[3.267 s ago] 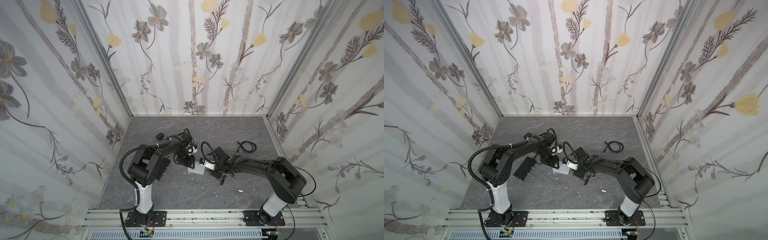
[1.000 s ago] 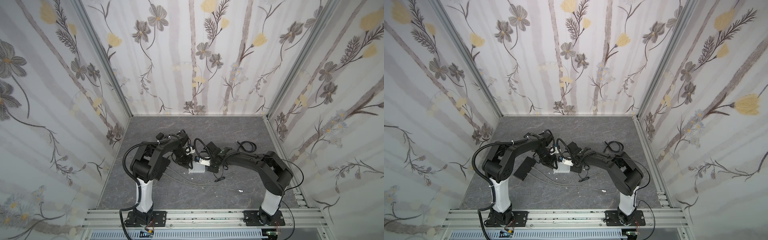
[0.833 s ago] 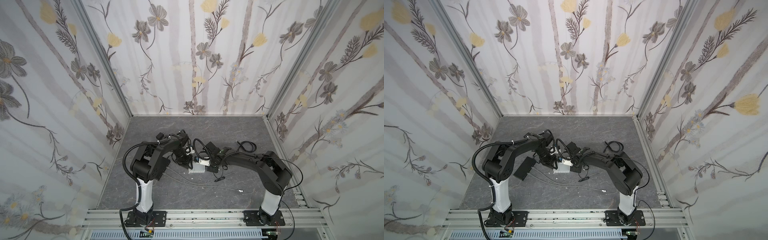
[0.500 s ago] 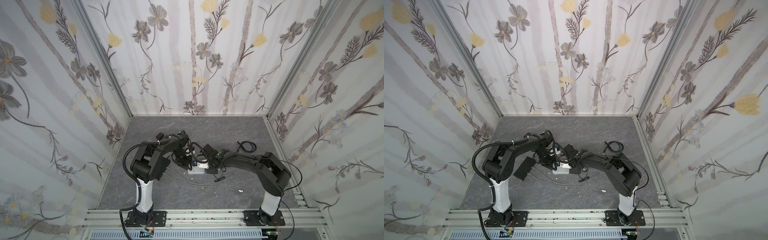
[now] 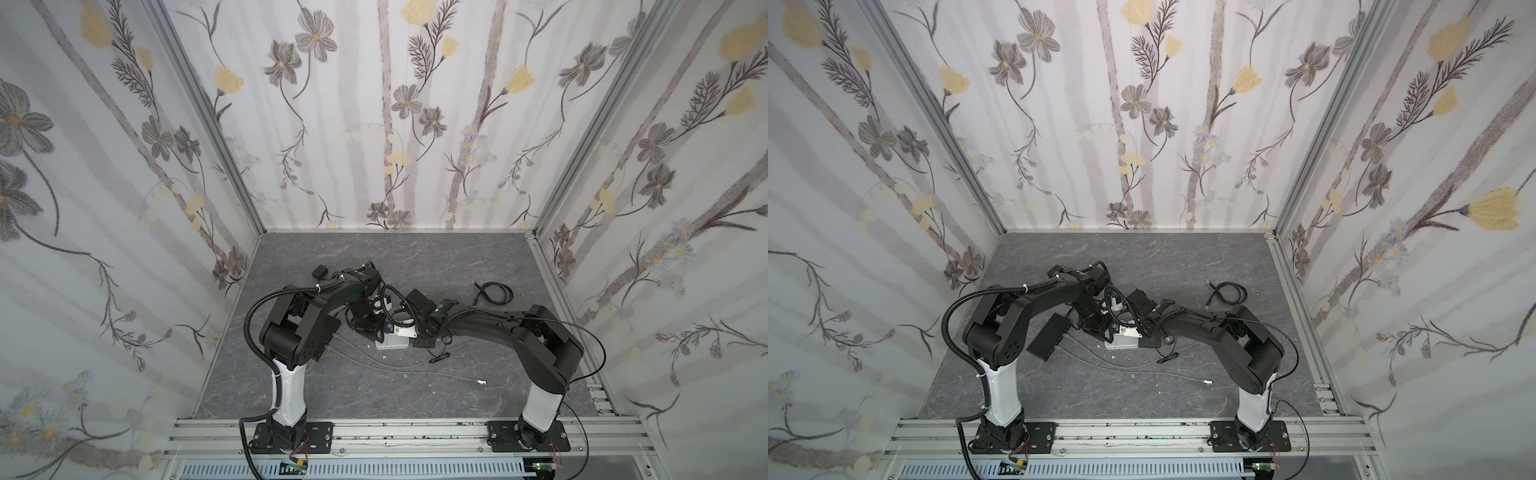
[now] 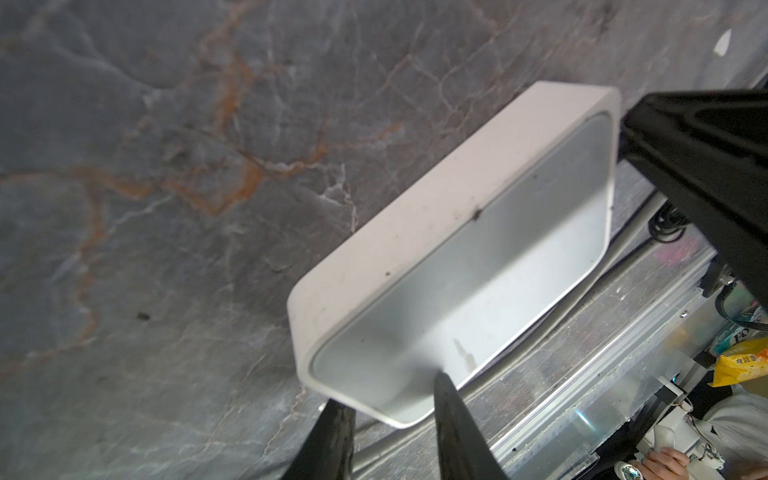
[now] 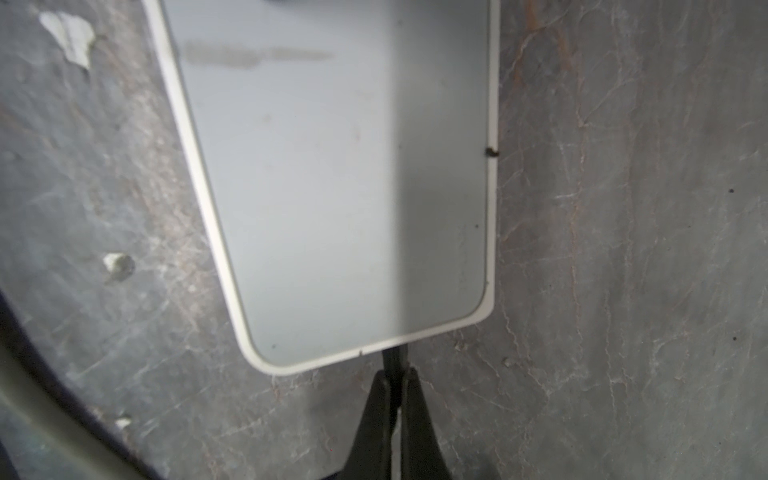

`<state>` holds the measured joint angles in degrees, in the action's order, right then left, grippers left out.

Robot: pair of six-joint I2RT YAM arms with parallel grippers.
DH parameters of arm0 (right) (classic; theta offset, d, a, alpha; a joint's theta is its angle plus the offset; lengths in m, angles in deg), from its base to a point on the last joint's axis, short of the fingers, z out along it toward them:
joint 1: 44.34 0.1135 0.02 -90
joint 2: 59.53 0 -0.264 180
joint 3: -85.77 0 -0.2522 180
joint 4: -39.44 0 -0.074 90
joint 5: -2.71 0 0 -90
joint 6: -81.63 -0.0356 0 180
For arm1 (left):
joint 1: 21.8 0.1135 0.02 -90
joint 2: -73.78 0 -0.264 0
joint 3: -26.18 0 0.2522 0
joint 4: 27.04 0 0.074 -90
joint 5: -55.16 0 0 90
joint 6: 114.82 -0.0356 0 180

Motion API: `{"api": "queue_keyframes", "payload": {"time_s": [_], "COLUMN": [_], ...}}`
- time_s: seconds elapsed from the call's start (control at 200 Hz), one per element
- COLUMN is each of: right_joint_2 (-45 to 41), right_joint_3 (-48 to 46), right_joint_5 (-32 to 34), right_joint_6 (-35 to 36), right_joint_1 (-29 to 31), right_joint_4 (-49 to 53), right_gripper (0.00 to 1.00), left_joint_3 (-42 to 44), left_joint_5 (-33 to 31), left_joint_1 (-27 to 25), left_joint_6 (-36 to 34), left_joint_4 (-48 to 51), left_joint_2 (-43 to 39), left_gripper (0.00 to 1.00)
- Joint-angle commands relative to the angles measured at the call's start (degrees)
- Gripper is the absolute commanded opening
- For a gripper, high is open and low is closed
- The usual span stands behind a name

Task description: Insert the plug into the switch port

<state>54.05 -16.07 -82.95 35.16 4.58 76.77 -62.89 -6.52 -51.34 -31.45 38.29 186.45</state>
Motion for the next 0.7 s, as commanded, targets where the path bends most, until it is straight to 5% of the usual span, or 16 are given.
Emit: {"api": "queue_keyframes", "payload": {"time_s": [0.0, 0.27, 0.7], "right_joint_2": [-0.73, -1.21, -4.05], "right_joint_3": [0.16, -3.34, -7.47], "right_joint_5": [-9.73, -4.58, 2.14], "right_joint_6": [0.83, -1.86, -4.87], "right_joint_1": [0.81, -0.34, -1.07], "right_joint_4": [-11.13, -9.82, -9.99], "right_gripper": [0.00, 0.00, 0.26], "left_joint_3": [0.27, 0.45, 0.71], "left_joint_5": [2.69, -1.19, -8.36], "left_joint_1": [-0.78, 0.20, 1.41], "left_joint_6": [0.20, 2.57, 2.98], "left_joint_4": [-7.36, -8.19, -7.73], "left_joint_2": [0.09, -1.16, -3.67], "left_gripper": [0.33, 0.40, 0.52]}}
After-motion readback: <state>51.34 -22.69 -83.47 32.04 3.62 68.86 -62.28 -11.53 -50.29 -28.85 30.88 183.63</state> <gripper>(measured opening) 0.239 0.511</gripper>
